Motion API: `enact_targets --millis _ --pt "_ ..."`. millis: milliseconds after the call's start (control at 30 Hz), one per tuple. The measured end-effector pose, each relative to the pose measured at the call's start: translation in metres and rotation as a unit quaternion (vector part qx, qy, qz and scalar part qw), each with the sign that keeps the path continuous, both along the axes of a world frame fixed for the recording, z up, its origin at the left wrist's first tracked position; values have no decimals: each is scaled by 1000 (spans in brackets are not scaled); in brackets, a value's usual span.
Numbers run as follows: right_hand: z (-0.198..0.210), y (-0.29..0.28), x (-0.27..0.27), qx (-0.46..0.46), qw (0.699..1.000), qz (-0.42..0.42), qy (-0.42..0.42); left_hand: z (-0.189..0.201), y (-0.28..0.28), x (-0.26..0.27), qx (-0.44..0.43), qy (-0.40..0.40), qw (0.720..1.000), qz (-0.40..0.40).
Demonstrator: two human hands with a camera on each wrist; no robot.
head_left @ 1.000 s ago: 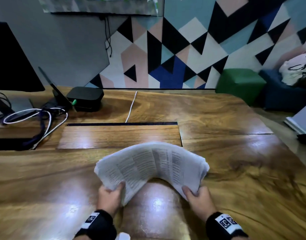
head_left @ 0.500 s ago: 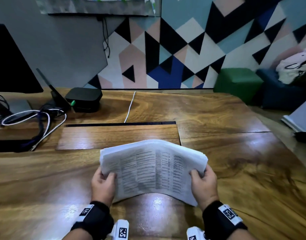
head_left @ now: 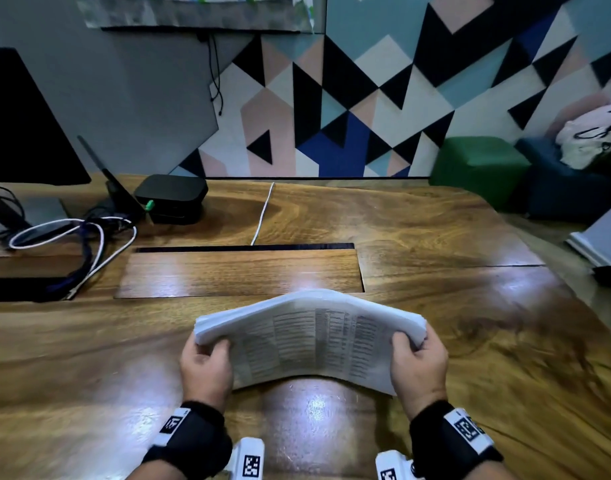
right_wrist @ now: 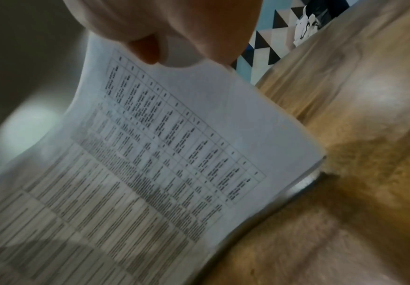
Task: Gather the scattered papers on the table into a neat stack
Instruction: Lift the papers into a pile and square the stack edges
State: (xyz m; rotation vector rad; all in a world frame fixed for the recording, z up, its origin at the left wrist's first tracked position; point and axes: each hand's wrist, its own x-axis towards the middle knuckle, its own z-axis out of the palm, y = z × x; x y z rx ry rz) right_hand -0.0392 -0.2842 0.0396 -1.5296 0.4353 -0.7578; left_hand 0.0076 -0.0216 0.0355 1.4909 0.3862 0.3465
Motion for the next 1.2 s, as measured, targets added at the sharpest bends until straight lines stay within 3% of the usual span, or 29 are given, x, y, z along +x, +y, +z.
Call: enact_targets --millis 167,333,500,567,633,700,733,867,933,1000,1067,1133,1200 --pt "-6 -11 -8 -17 999 33 14 -4 10 -4 37 -7 999 1" --pt "-31 -2 -5 76 990 40 109 -19 5 -10 19 77 997 -10" --pt "21 -7 4 -2 991 108 79 11 22 -6 127 6 991 -45" --pt "51 -10 8 -55 985 152 53 38 24 0 264 -60 957 -108" --pt "80 -14 14 -101 975 191 48 65 12 7 398 -162 874 -226" --pt "105 -15 21 -142 962 226 57 86 -10 13 456 -194 801 -335" --pt "116 -14 24 -166 955 239 64 91 -20 17 461 -181 788 -365" --pt "147 -14 34 -307 915 248 84 92 -34 32 435 -124 809 -377" --pt "157 -21 37 -344 900 244 114 87 -34 35 365 -127 840 -382" --pt "161 -38 39 -337 904 229 129 79 -32 34 279 -125 874 -378" --pt "154 -58 42 -271 927 231 120 74 -28 32 189 -100 909 -358" --pt "137 -68 41 -100 954 271 74 70 -24 30 99 -73 936 -331" --pt "114 -65 42 81 951 295 47 70 -23 28 10 -51 951 -304"
